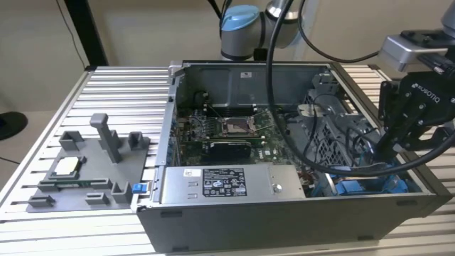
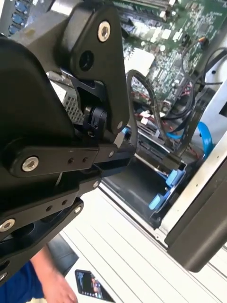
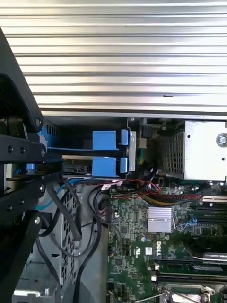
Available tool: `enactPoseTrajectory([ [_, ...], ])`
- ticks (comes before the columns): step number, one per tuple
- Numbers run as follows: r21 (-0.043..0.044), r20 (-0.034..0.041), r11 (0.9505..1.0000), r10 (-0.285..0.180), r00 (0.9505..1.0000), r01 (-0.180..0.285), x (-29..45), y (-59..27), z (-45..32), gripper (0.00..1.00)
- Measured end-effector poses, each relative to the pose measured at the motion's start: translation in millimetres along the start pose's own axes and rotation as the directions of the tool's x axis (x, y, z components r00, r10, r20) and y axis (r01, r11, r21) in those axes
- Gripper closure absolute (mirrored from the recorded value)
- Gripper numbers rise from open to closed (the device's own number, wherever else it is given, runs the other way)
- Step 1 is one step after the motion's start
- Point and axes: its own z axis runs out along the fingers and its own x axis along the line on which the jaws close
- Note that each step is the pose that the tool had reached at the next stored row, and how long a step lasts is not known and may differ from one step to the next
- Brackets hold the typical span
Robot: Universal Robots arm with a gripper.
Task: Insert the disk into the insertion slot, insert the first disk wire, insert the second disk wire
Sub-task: 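Insert the first disk wire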
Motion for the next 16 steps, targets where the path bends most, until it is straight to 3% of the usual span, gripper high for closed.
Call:
enactPoseTrajectory([
  [3, 0.0039, -0.0299, 1.0000, -0.006, 0.9995, 0.006, -0.1, -1.9, 0.6, 1.00],
  [5, 0.0048, -0.0434, 1.0000, -0.007, 0.9990, 0.007, -0.4, -2.2, 1.9, 1.00],
  [14, 0.0048, -0.0442, 1.0000, -0.007, 0.9990, 0.007, -0.4, -2.2, 2.1, 1.00],
  [16, 0.0048, -0.0480, 1.0000, -0.007, 0.9988, 0.007, -0.6, -2.2, 2.6, 1.00],
])
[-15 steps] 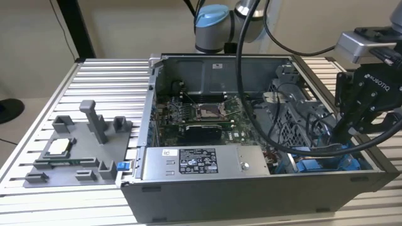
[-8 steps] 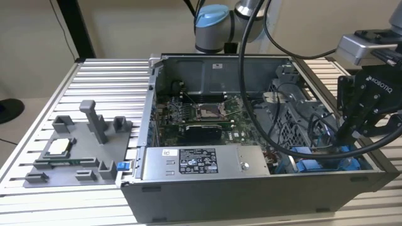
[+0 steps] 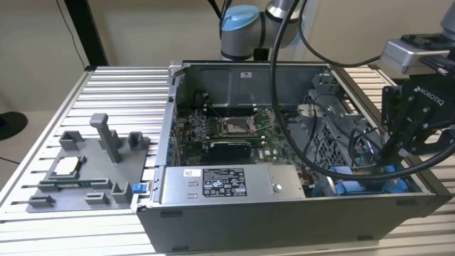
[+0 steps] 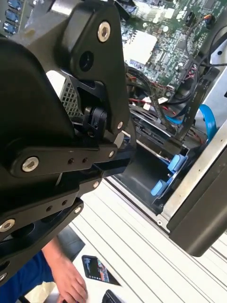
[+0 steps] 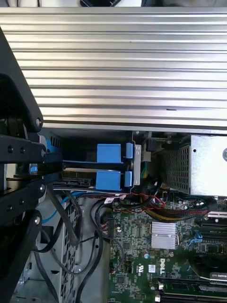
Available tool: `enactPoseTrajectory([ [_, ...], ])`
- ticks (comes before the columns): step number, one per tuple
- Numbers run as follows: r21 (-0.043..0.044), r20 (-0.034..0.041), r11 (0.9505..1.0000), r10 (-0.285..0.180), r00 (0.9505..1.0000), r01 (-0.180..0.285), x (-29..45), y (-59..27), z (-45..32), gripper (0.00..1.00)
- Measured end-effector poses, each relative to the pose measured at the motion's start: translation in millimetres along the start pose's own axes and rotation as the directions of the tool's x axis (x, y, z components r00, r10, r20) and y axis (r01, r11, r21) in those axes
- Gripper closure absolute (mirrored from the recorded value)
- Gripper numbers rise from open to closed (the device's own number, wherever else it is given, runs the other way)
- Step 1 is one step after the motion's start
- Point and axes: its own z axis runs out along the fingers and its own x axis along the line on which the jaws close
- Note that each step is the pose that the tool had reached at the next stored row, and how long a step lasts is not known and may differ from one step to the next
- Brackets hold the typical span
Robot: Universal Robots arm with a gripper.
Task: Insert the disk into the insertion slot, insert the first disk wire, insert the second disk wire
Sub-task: 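Insert the first disk wire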
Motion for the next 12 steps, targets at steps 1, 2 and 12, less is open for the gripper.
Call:
enactPoseTrajectory([
  [1, -0.0010, -0.0046, 1.0000, 0.000, 1.0000, 0.000, -0.2, -0.3, -0.2, 1.00],
  [2, -0.0033, -0.0115, 1.0000, 0.000, 0.9999, 0.000, -0.4, -0.4, -0.1, 1.00],
  [12, -0.0036, -0.0329, 1.0000, 0.001, 0.9995, -0.001, -0.4, -0.4, 0.9, 1.00],
])
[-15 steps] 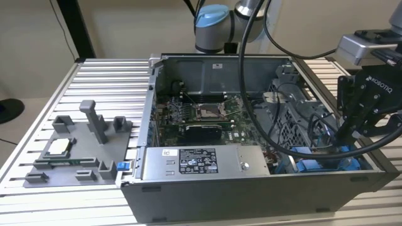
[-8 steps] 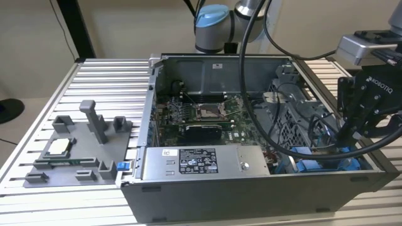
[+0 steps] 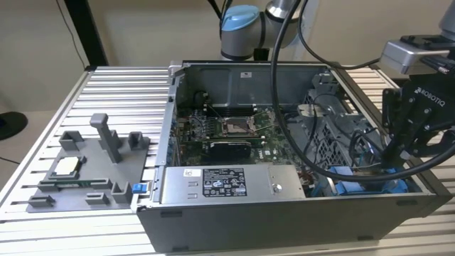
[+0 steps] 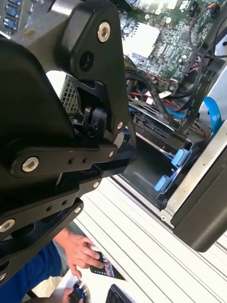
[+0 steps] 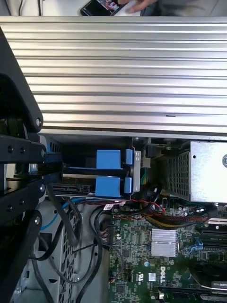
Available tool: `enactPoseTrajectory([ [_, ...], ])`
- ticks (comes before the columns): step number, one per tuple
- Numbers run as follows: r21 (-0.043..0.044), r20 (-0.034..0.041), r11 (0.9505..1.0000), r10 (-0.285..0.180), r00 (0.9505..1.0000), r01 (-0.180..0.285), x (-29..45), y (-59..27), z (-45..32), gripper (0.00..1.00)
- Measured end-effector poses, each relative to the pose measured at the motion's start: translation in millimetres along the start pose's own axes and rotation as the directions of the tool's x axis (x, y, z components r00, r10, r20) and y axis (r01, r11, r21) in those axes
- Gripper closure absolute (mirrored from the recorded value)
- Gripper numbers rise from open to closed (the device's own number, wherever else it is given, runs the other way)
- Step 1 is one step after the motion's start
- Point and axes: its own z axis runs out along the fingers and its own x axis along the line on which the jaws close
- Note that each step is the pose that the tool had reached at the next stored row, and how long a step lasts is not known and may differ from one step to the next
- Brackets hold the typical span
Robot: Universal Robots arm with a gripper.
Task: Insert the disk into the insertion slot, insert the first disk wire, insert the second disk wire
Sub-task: 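Insert the first disk wire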
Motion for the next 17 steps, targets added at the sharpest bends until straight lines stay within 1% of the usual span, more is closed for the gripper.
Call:
enactPoseTrajectory([
  [5, -0.0001, -0.0125, 1.0000, 0.001, 0.9999, -0.001, -0.1, 0.0, 0.5, 1.00],
  [8, -0.0002, -0.0169, 1.0000, 0.001, 0.9999, -0.001, -0.1, 0.0, 0.8, 1.00],
  [11, -0.0002, -0.0232, 1.0000, 0.001, 0.9997, -0.001, -0.2, -0.1, 1.0, 1.00],
  [13, -0.0003, -0.0291, 1.0000, 0.001, 0.9996, -0.001, -0.3, -0.1, 1.4, 1.00],
  [17, -0.0005, -0.0473, 1.0000, 0.002, 0.9989, -0.002, -1.2, -0.1, 2.2, 1.00],
])
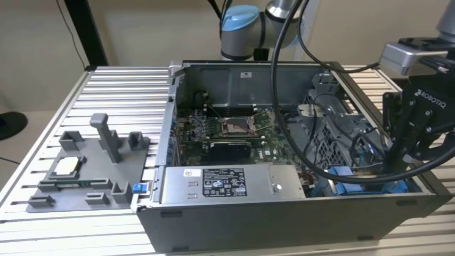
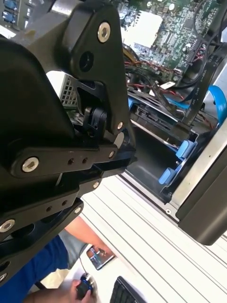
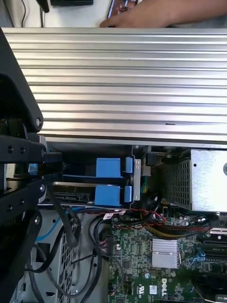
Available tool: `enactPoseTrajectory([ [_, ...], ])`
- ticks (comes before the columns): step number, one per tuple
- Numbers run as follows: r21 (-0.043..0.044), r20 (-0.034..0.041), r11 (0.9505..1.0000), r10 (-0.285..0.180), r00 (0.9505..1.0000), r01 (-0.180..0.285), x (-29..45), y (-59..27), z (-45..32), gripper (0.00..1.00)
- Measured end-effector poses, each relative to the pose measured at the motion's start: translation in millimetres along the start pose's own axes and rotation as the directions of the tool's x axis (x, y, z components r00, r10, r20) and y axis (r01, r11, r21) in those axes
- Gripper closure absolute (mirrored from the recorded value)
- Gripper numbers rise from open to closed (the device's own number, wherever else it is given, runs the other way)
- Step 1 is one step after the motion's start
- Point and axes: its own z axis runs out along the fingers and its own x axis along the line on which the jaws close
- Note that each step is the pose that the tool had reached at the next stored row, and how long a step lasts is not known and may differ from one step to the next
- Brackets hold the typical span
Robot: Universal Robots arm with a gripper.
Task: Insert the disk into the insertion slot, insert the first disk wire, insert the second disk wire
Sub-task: 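Insert the first disk wire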
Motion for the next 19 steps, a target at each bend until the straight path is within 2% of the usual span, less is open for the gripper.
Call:
enactPoseTrajectory([
  [8, -0.0004, -0.0309, 1.0000, 0.001, 0.9995, -0.001, -0.8, -0.1, 1.4, 1.00],
  [9, -0.0005, -0.0375, 1.0000, 0.002, 0.9993, -0.002, -0.9, -0.1, 1.6, 1.00],
  [10, -0.0007, -0.0482, 1.0000, 0.002, 0.9988, -0.002, -1.0, -0.1, 1.8, 1.00],
  [14, -0.0024, -0.1006, 1.0000, 0.004, 0.9949, -0.004, -1.4, -0.1, 2.5, 1.00],
  [19, -0.0037, -0.1587, 1.0000, 0.006, 0.9873, -0.007, -3.2, -0.2, 3.6, 1.00],
])
